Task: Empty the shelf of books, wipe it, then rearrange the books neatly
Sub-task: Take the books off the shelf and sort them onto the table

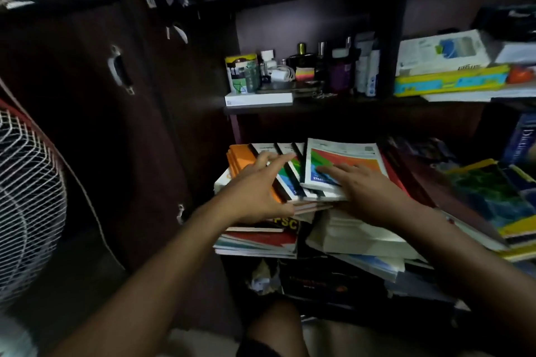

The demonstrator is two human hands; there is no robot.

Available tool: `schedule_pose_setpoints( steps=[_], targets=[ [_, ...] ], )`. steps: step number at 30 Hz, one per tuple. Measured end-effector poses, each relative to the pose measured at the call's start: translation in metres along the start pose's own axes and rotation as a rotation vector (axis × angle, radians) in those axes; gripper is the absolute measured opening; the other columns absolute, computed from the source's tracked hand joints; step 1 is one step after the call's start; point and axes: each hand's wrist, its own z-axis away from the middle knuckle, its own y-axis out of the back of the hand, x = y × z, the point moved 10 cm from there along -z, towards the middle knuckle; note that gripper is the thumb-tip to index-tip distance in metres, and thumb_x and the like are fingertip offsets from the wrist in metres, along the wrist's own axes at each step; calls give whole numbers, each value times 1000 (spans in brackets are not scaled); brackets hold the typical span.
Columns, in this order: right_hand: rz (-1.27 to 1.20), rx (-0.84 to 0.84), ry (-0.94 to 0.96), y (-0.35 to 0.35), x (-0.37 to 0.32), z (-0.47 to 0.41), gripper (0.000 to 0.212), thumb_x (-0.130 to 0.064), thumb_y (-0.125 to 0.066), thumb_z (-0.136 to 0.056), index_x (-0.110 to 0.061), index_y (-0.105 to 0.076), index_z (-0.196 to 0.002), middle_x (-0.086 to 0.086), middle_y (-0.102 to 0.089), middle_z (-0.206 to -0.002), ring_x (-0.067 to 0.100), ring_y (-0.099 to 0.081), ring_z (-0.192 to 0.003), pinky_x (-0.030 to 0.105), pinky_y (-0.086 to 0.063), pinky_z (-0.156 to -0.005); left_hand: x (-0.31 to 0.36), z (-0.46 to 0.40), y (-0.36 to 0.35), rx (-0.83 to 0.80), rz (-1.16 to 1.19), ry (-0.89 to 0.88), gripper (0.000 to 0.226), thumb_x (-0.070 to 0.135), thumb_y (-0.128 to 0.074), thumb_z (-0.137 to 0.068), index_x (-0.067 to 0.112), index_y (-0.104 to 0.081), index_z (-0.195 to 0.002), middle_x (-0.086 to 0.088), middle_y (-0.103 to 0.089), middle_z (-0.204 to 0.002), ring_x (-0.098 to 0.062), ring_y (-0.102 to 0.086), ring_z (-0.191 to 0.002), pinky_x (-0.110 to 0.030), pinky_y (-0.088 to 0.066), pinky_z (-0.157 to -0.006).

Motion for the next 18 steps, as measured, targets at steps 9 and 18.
schedule_pose_setpoints(
  steps=[9, 18],
  targets=[
    [-43, 104, 145, 37, -40, 15, 66, -21, -52, -102, -30, -22, -159, 1, -36, -160, 27, -44, -138, 31, -36, -105, 2, 4, 16, 265, 23, -43, 81, 46, -76, -86, 51, -30, -153, 7, -26, -163, -30, -31, -133, -37, -32, -110],
    [-73, 349, 271, 143, -86, 48, 55, -32, -68, -92, -29, -43, -140, 0, -61, -132, 25, -61, -111, 38, -49, -88, 23, 32, 91, 497, 23, -345, 46, 39, -72, -89, 38, -60, -132, 8, -67, -130, -19, -62, -122, -37, -48, -102]
  ],
)
